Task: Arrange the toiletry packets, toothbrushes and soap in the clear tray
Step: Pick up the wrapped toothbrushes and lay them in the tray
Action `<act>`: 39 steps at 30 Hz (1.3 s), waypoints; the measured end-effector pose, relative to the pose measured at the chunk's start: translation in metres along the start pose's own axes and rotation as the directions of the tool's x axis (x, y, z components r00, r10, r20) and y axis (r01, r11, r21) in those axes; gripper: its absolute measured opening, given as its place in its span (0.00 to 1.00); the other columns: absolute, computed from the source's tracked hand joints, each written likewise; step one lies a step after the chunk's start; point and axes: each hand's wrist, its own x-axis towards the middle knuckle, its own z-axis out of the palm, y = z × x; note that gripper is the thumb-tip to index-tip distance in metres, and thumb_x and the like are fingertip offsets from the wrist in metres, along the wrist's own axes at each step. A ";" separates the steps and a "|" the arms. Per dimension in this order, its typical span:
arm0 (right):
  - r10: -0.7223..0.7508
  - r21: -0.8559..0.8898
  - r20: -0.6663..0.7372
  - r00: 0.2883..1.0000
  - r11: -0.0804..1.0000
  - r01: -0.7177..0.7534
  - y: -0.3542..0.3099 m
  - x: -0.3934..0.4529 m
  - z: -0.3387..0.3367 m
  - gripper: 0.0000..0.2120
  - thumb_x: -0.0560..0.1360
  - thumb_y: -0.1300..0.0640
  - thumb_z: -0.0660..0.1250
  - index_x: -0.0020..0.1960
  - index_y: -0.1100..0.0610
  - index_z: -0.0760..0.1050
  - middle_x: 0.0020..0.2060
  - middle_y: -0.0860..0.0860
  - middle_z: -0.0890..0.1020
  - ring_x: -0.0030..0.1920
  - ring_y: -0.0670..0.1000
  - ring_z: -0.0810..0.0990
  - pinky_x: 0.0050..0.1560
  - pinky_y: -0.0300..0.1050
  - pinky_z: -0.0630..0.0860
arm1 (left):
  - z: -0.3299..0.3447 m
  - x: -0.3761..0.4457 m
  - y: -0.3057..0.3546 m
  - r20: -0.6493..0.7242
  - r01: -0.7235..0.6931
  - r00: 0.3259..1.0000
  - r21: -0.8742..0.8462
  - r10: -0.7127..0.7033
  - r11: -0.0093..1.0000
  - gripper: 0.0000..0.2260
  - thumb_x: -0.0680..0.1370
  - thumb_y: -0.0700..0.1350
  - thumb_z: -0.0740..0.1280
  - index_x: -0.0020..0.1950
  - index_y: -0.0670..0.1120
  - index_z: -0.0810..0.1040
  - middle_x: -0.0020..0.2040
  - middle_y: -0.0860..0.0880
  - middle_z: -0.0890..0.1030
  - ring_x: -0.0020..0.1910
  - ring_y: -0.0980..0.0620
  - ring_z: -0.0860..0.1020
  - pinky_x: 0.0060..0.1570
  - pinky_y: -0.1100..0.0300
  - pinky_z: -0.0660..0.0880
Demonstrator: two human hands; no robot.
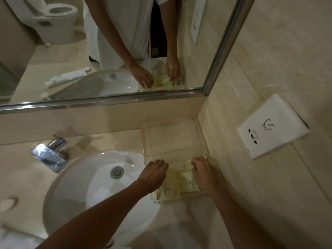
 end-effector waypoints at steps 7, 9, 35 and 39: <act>-0.160 0.050 0.092 0.983 0.987 0.156 -0.042 0.000 0.011 0.06 0.74 0.60 0.60 0.48 0.54 0.75 0.46 0.51 0.79 0.49 0.53 0.78 0.45 0.47 0.73 | -0.021 -0.047 -0.033 -0.004 0.113 0.994 0.023 -0.113 0.993 0.07 0.77 0.39 0.59 0.53 0.43 0.73 0.50 0.44 0.78 0.47 0.44 0.76 0.48 0.51 0.71; -0.217 0.058 0.110 0.970 0.976 0.211 -0.064 -0.002 0.015 0.06 0.74 0.60 0.60 0.48 0.55 0.75 0.46 0.52 0.80 0.48 0.53 0.78 0.43 0.45 0.72 | -0.024 -0.071 -0.050 0.001 0.187 0.982 0.024 -0.187 0.982 0.07 0.75 0.38 0.58 0.50 0.44 0.73 0.48 0.44 0.78 0.47 0.44 0.76 0.47 0.51 0.70; -0.561 0.093 0.450 0.695 0.803 0.588 -0.374 -0.129 0.127 0.11 0.78 0.64 0.55 0.50 0.55 0.76 0.49 0.53 0.80 0.47 0.55 0.79 0.43 0.44 0.71 | -0.006 -0.426 -0.197 0.017 0.641 0.767 -0.007 -0.641 0.767 0.16 0.67 0.44 0.57 0.52 0.49 0.77 0.49 0.50 0.81 0.44 0.47 0.79 0.33 0.56 0.76; -0.520 0.080 0.480 0.707 0.828 0.555 -0.396 -0.147 0.145 0.12 0.77 0.64 0.55 0.49 0.55 0.76 0.48 0.54 0.80 0.45 0.55 0.79 0.43 0.46 0.74 | -0.013 -0.429 -0.202 0.092 0.634 0.773 -0.079 -0.628 0.769 0.18 0.72 0.38 0.64 0.61 0.45 0.73 0.59 0.45 0.76 0.56 0.41 0.75 0.47 0.47 0.75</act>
